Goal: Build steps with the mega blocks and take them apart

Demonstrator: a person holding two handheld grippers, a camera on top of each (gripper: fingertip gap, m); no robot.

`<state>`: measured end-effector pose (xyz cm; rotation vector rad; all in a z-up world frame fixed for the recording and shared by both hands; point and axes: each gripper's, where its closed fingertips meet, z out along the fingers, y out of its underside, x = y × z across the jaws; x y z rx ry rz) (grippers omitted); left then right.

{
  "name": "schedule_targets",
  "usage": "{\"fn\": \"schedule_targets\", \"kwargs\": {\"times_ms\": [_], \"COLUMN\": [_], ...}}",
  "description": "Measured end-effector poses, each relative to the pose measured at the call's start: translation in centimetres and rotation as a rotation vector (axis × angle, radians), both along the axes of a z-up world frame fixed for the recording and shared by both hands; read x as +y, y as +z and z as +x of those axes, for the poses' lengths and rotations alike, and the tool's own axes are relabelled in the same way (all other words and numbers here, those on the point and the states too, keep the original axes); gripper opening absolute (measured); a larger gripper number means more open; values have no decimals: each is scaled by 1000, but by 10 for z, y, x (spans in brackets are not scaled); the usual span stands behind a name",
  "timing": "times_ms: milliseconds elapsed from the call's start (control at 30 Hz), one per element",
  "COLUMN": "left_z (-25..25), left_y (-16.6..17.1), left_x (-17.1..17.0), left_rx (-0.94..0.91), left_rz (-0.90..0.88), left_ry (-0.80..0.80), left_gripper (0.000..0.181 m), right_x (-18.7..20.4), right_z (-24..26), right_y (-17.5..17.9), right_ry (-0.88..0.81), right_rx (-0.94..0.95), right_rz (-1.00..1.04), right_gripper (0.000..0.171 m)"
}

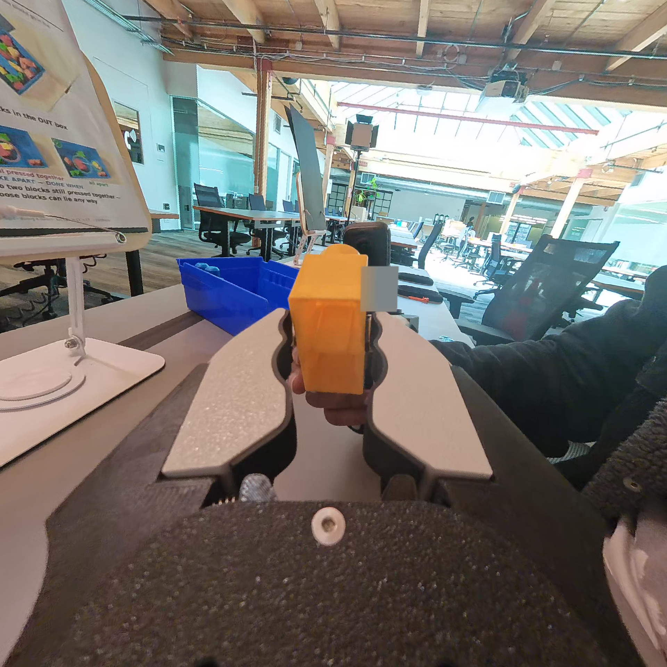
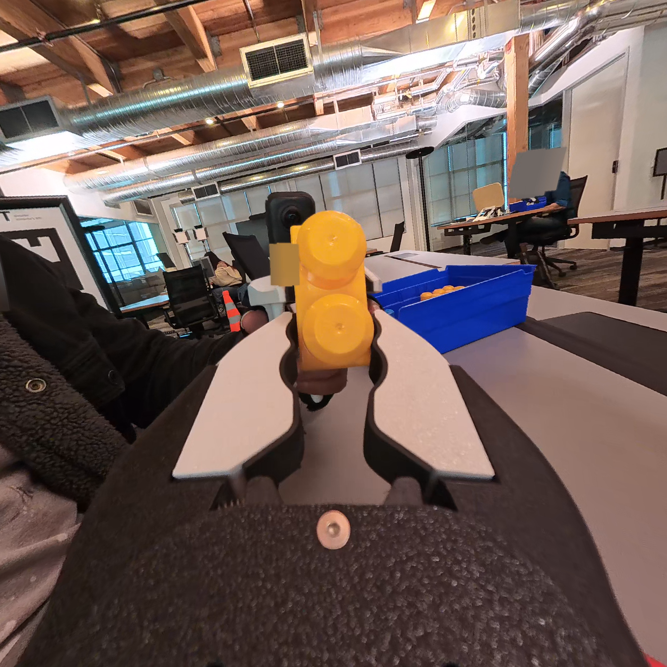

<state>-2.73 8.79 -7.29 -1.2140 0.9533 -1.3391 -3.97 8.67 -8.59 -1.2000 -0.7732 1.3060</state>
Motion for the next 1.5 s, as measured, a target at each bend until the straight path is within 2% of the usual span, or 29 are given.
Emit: {"fn": "schedule_targets", "kwargs": {"times_ms": [400, 500, 600, 733, 867, 1033, 1233, 1500], "left_z": [1, -6, -15, -20, -18, -13, -11, -8], "left_y": [-2, 0, -7, -28, -44, -54, -64, -71], "left_x": [-7, -2, 7, 11, 12, 10, 9, 8], "left_rx": [10, 12, 55, 164, 236, 292, 344, 377], "left_rz": [45, 52, 52, 74, 74, 89, 97, 103], "left_ry": [-23, -10, -15, -45, -62, -67, -72, -79], "left_gripper": [37, 37, 38, 37, 37, 37, 37, 37], "right_x": [-5, 0, 20, 48, 59, 66, 68, 73], "right_z": [-6, 9, 41, 92, 111, 108, 108, 107], "right_y": [-6, -6, -18, -70, -117, -147, -155, -158], "right_ry": [24, 3, -127, -316, -343, -335, -329, -362], "right_rx": [-98, -190, -372, -787, -1099, -1307, -1415, -1416], "right_rz": [14, 18, 38, 30, -48, -109, -181, -236], "right_gripper": [37, 47, 54, 52, 51, 51, 49, 41]}}
